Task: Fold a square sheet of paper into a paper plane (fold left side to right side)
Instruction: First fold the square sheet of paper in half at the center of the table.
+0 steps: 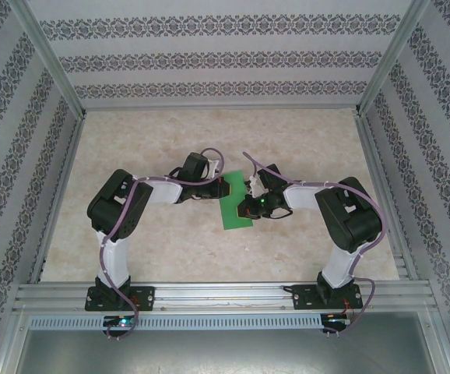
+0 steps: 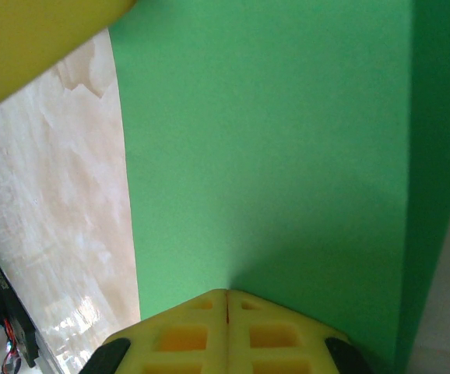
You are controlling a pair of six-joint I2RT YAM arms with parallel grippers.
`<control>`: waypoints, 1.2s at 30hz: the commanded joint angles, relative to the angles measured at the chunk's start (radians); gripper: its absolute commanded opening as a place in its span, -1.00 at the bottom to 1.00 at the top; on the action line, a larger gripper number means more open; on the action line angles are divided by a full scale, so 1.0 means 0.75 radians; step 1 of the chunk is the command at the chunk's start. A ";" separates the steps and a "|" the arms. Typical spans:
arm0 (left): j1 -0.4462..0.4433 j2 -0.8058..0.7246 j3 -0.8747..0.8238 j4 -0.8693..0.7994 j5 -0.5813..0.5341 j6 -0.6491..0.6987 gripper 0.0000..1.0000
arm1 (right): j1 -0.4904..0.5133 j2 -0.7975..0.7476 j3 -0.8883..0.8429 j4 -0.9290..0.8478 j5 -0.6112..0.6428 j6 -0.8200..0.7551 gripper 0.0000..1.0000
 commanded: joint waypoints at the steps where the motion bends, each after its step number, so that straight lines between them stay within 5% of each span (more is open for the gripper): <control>1: 0.010 0.029 0.038 -0.048 -0.032 0.040 -1.00 | -0.010 0.084 -0.067 -0.131 0.155 -0.010 -1.00; 22: 0.100 0.092 -0.028 0.009 -0.131 -0.007 -1.00 | -0.012 0.086 -0.069 -0.137 0.147 -0.008 -1.00; 36: 0.161 0.169 0.172 -0.110 -0.226 0.044 -1.00 | -0.011 0.087 -0.073 -0.139 0.149 -0.006 -1.00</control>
